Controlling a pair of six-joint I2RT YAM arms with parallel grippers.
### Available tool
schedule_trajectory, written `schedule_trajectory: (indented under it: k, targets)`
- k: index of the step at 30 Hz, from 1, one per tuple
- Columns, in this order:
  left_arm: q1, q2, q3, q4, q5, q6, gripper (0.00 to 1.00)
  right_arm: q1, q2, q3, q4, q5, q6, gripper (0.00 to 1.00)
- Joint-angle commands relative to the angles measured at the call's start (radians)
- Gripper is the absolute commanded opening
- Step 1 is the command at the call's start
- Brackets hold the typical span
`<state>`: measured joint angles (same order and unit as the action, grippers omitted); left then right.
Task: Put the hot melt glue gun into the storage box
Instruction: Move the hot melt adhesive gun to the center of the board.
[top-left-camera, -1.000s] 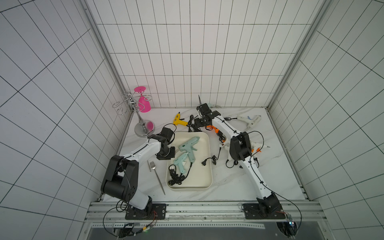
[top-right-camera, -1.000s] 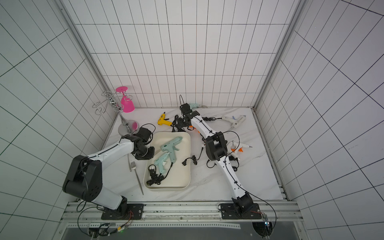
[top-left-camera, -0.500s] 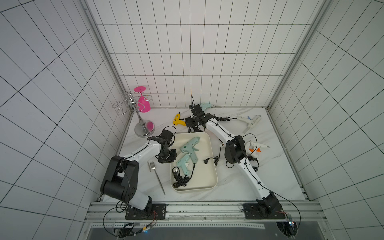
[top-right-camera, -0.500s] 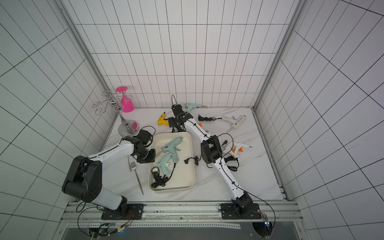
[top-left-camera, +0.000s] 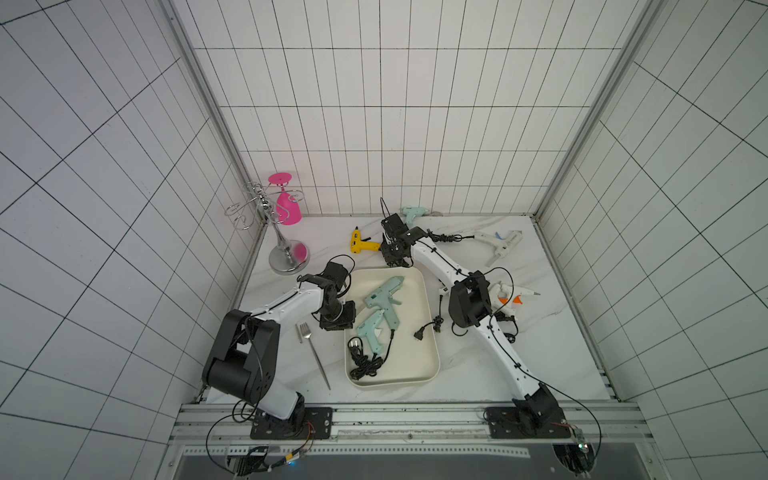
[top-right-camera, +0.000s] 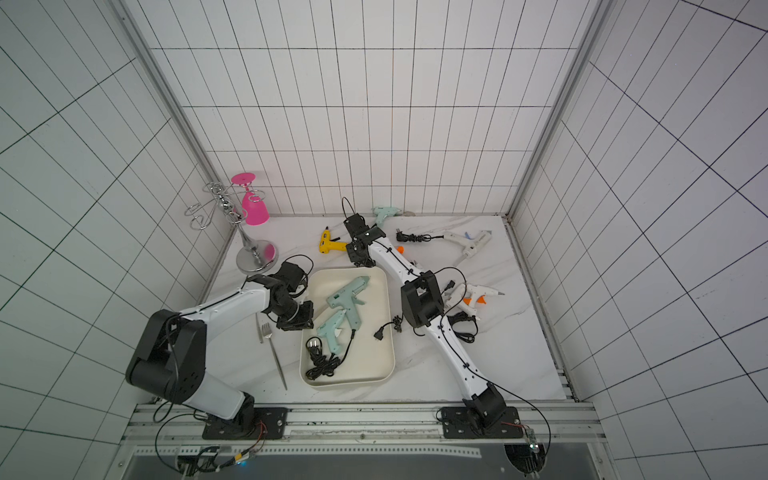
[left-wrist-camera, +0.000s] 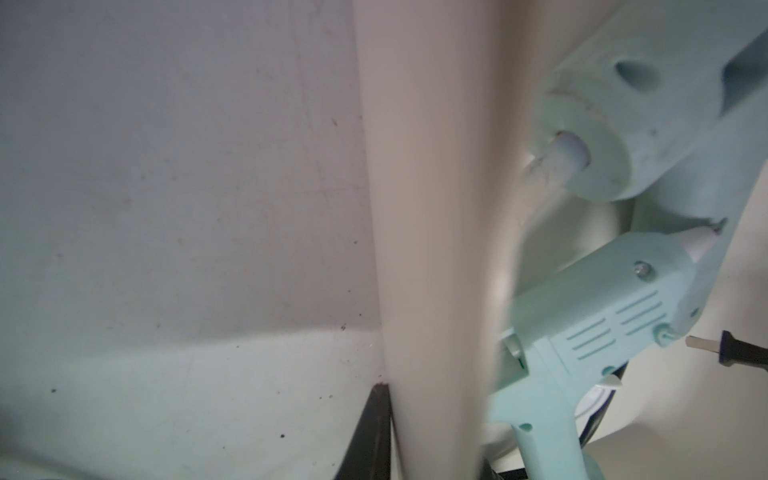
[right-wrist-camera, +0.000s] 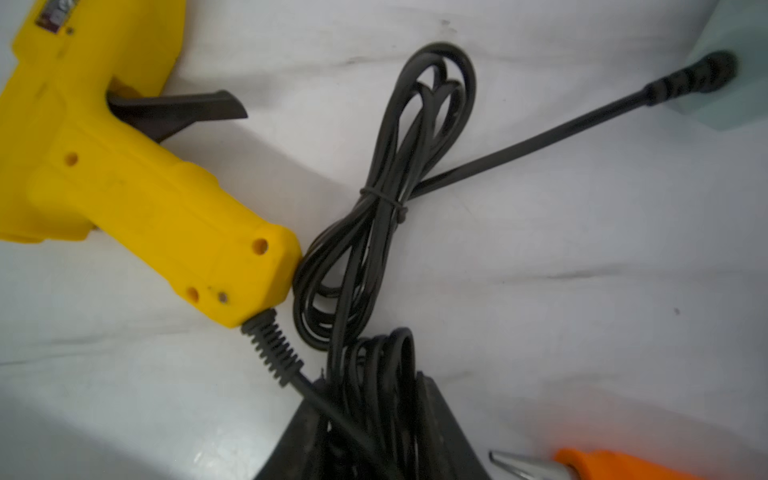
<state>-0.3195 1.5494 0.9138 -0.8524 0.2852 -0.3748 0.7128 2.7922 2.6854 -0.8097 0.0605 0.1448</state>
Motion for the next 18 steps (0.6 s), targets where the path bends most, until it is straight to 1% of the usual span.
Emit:
schedule_trajectory:
  k: [1, 2, 4, 5, 9, 13, 15, 16, 18]
  targets:
    - [0.01, -0.021, -0.018, -0.023, 0.041, -0.003, 0.14, -0.002, 0.017, -0.005, -0.085, -0.027, -0.028, 0.24]
    - [0.019, -0.025, -0.017, -0.024, 0.04, -0.003, 0.14, -0.004, 0.007, -0.015, -0.085, -0.021, -0.036, 0.2]
    - [0.039, -0.037, -0.014, -0.021, 0.034, -0.003, 0.14, -0.012, -0.028, -0.048, -0.086, -0.012, -0.069, 0.05]
    - [0.047, -0.042, -0.011, -0.02, 0.029, -0.001, 0.14, -0.015, -0.05, -0.067, -0.085, 0.001, -0.08, 0.0]
    - [0.065, -0.057, 0.014, -0.02, -0.021, 0.005, 0.16, -0.034, -0.194, -0.193, -0.059, 0.046, -0.114, 0.0]
    - [0.066, -0.07, 0.048, 0.002, -0.034, 0.004, 0.33, -0.055, -0.374, -0.355, 0.008, 0.06, -0.142, 0.0]
    - [0.066, -0.071, 0.065, 0.02, -0.034, 0.0, 0.4, -0.065, -0.438, -0.407, 0.031, 0.064, -0.15, 0.0]
    - [0.065, -0.068, 0.077, 0.026, -0.038, 0.001, 0.43, -0.069, -0.461, -0.424, 0.032, 0.061, -0.157, 0.0]
    - [0.065, -0.059, 0.102, 0.03, -0.051, 0.001, 0.44, -0.077, -0.491, -0.442, 0.032, 0.067, -0.164, 0.0]
